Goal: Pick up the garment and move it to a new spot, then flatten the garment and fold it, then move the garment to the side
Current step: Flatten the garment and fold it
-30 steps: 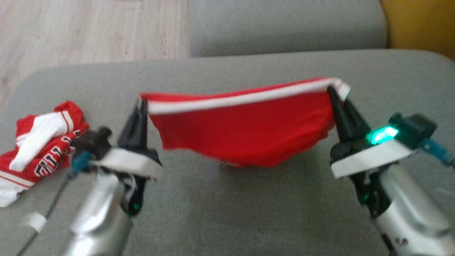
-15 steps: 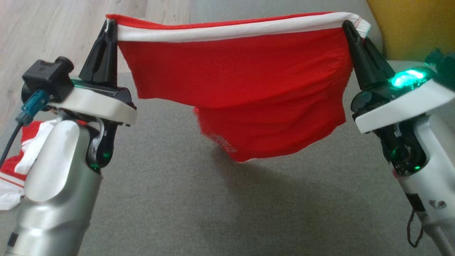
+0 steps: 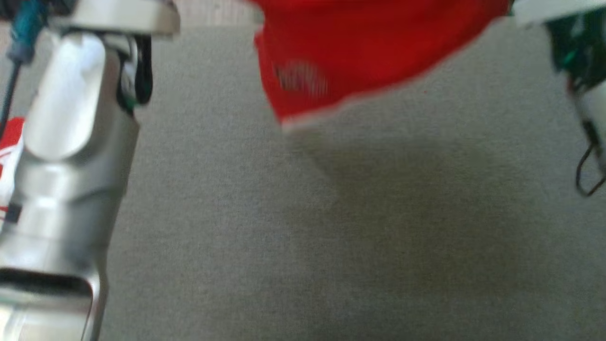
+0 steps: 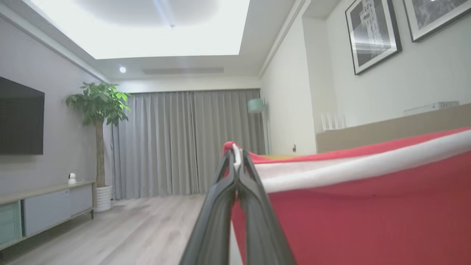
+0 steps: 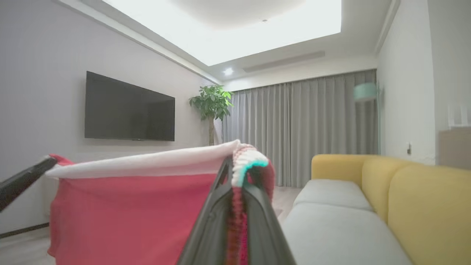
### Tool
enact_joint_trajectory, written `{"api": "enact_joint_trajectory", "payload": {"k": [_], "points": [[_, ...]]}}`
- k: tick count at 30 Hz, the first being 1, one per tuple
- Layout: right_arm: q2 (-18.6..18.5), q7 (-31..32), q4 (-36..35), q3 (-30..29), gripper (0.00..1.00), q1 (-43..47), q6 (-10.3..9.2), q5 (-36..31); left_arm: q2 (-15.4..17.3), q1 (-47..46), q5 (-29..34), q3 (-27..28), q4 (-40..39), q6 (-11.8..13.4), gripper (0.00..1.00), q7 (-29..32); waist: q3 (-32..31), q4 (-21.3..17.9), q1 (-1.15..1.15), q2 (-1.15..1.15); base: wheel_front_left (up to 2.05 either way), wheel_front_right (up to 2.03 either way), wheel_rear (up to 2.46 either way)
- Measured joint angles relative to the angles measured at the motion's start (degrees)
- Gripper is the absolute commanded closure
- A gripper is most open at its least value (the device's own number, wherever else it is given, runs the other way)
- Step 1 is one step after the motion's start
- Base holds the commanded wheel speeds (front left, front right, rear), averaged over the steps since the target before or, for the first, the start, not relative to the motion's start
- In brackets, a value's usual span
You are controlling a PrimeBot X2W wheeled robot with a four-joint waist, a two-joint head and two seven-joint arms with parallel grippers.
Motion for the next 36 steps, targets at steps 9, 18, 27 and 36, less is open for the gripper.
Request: {"api": "enact_joint_trajectory", "payload": {"k": [9, 18, 27, 36], "points": [[-0.4, -1.3, 1.8, 1.6, 1.0, -0.9, 0.0, -6.0, -4.1, 1.4, 1.4, 3.1, -2.4, 0.8, 1.0, -2.2, 2.3, 2.6, -0.01, 0.0, 0.0, 0.0, 0.0], [0.0, -1.2, 0.8, 5.5, 1.0, 28.3, 0.0, -6.3, -8.0, 34.1, 2.0, 8.6, -3.6, -1.2, 1.0, -2.1, -0.5, 2.7, -0.03, 0.0, 0.0, 0.0, 0.0], [2.9, -1.2, -2.5, 5.2, 1.0, 48.5, 0.0, -3.5, -8.3, 53.3, 1.4, 11.8, -5.8, -2.7, 1.0, -2.1, -6.6, 1.7, -0.04, 0.0, 0.0, 0.0, 0.0], [4.0, -1.2, -4.6, 5.8, 1.0, 58.5, 0.0, -2.8, -8.3, 63.7, 1.0, 12.0, -7.8, -2.7, 1.0, -2.1, -11.6, 0.5, -0.04, 0.0, 0.0, 0.0, 0.0]]}}
